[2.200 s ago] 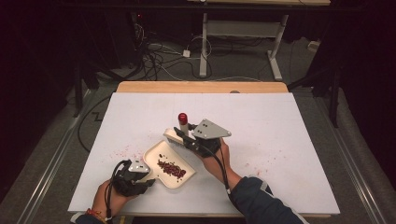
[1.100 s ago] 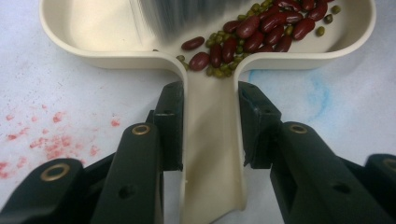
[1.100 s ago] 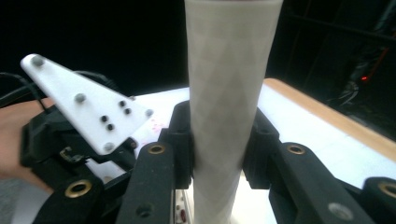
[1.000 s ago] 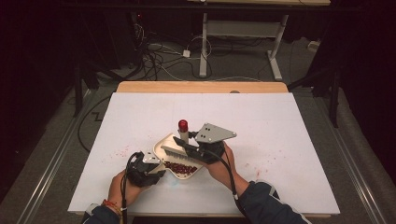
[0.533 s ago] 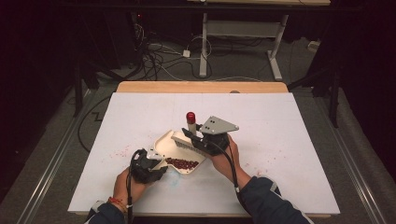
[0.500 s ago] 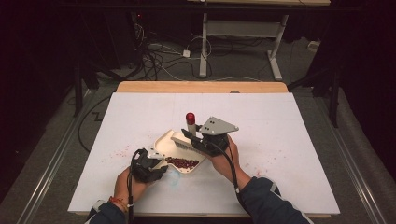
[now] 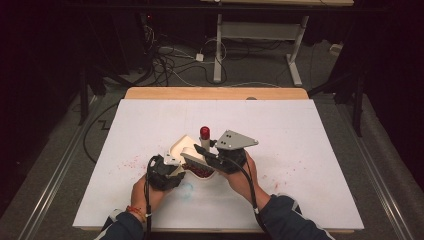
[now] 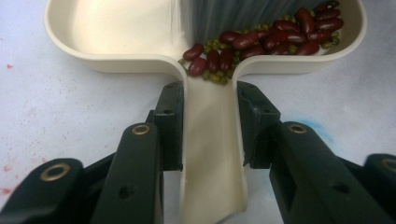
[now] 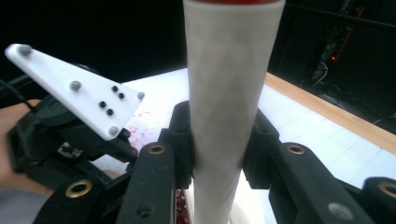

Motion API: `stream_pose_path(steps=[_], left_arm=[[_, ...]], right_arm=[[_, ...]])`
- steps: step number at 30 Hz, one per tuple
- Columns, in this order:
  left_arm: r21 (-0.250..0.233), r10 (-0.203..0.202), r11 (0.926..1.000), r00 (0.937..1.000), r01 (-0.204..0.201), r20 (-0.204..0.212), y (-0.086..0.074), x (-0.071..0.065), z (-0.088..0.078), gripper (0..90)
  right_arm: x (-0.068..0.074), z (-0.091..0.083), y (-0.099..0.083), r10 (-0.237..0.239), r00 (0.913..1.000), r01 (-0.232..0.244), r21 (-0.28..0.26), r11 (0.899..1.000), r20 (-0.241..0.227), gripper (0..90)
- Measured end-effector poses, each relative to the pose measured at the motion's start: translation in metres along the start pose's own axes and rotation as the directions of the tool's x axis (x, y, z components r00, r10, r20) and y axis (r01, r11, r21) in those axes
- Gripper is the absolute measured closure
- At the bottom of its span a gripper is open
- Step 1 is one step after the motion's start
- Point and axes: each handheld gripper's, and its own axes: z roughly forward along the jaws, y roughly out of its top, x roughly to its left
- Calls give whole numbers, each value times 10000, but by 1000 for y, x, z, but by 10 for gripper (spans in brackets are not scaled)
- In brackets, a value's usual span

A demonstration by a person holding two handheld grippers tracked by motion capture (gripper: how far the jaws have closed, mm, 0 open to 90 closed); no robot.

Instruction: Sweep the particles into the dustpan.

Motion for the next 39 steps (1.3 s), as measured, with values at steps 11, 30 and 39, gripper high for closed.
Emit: stream_pose_path(steps=[11, 30, 39], left_arm=[[-75, 202, 9998, 9997, -201, 149, -2, 4, -2, 634], [-89, 1086, 9941, 9921, -1083, 622, -10, -13, -9, 633], [-103, 1290, 9916, 9889, -1286, 734, -8, -28, -4, 633]], right_arm=[[-16, -23, 5, 221, 9997, -218, -403, 9990, 75, 698], [-26, -34, 7, 46, 9982, -15, -509, 9987, 601, 698], [-1, -10, -4, -171, 9999, 171, -136, 9998, 21, 698]])
